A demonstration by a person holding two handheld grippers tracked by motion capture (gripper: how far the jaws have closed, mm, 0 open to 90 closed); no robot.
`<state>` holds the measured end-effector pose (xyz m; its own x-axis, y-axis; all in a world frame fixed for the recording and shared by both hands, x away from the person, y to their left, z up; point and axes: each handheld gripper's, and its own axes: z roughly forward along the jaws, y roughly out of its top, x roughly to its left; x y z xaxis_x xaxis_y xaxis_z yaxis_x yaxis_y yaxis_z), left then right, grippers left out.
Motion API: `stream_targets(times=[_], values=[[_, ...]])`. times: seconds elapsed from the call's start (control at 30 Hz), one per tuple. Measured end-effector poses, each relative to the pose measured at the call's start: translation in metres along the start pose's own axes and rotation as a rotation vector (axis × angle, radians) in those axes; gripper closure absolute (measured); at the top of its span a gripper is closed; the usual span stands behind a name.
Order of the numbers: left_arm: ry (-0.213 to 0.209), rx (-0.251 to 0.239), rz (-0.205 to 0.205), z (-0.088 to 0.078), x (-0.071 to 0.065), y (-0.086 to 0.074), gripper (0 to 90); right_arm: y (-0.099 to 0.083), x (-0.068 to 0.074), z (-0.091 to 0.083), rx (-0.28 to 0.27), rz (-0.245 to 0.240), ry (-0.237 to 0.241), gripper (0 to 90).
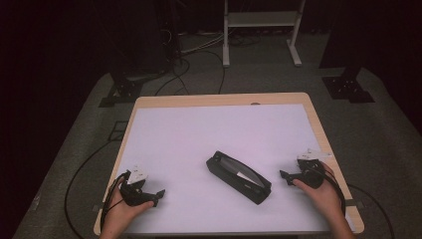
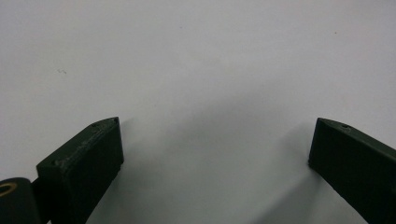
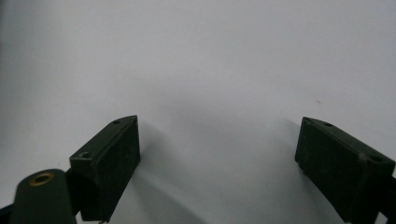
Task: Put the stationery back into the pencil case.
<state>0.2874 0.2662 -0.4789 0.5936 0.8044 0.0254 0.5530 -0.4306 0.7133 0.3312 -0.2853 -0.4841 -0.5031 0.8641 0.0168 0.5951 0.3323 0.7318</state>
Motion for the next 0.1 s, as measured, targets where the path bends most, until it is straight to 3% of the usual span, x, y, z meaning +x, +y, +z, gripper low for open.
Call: stream_targets(times=[0.1], values=[[-0.001,0.004,0.003,-0.0002,0.0004,0.0001,2.1,0.0,0.0,0.0,0.0,-0.001,0.0,12.9]])
